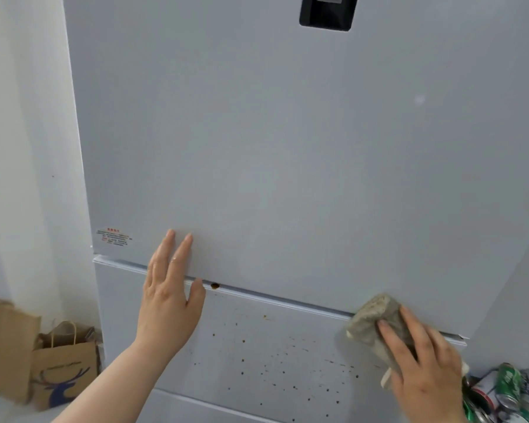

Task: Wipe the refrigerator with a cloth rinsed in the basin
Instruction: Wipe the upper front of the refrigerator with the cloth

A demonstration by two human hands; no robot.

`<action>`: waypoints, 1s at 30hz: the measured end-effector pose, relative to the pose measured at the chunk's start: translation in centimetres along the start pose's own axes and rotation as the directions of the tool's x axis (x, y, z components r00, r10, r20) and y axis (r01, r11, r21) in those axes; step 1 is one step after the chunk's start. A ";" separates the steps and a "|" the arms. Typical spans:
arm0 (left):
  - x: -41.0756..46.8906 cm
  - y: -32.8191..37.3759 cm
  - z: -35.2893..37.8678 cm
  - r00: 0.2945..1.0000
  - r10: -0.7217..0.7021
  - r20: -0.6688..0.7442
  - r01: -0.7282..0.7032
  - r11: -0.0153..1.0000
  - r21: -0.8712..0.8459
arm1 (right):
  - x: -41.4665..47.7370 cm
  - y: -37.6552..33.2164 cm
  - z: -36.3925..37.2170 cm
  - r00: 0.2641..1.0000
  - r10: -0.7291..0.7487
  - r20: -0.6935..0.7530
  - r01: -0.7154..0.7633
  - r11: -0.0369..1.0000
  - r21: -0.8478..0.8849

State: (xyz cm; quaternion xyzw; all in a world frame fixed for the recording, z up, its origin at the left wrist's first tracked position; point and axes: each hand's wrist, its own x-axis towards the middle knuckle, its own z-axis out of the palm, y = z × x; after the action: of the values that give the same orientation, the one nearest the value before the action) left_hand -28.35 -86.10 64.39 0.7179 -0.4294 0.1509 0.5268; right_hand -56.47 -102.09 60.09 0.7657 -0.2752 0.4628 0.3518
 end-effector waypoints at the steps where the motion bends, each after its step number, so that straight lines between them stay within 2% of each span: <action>1: 0.1 -0.7 -0.6 0.998 -0.055 -0.004 0.055 0.999 0.001 | 0.5 -0.9 0.2 1.000 0.014 -0.012 -0.014 1.000 0.011; 5: 0.6 -3.0 -2.6 0.968 -0.252 -0.011 0.252 0.968 -0.014 | 3.9 -5.8 1.0 0.997 0.069 -0.038 -0.065 0.994 0.090; 11: 2.2 -7.6 -5.1 0.865 -0.502 -0.001 0.499 0.860 -0.106 | 9.5 -12.7 2.0 0.994 0.025 -0.102 -0.008 0.986 0.165; 13: 3.0 -8.6 -5.6 0.812 -0.575 0.101 0.583 0.790 -0.188 | 9.9 -13.0 2.1 0.994 0.008 -0.105 0.010 0.986 0.165; 16: 4.1 -9.4 -6.3 0.720 -0.603 0.344 0.694 0.608 -0.386 | 10.1 -12.4 1.5 0.997 -0.036 -0.073 0.048 0.984 0.170; 17: 4.4 -9.7 -6.5 0.707 -0.601 0.374 0.707 0.574 -0.413 | 10.2 -12.2 1.2 0.998 -0.037 -0.047 0.045 0.982 0.183; 19: 4.9 -10.5 -6.7 0.700 -0.599 0.388 0.714 0.577 -0.397 | 10.3 -12.3 0.4 1.000 -0.014 -0.001 0.014 0.977 0.215; 26: 4.7 -10.5 -6.3 0.685 -0.639 0.350 0.721 0.528 -0.448 | 10.1 -13.4 -0.8 0.987 0.122 0.104 -0.147 0.946 0.289; 30: 3.9 -10.7 -7.1 0.709 -0.623 0.330 0.700 0.569 -0.432 | 10.0 -14.2 -1.0 0.971 0.187 0.148 -0.226 0.921 0.318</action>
State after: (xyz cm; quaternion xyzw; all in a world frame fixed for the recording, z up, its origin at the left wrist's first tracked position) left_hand -16.12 -80.75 63.18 0.6607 -0.1888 -0.2325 0.6883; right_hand -42.18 -93.75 65.42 0.8060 -0.2924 0.4922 0.1505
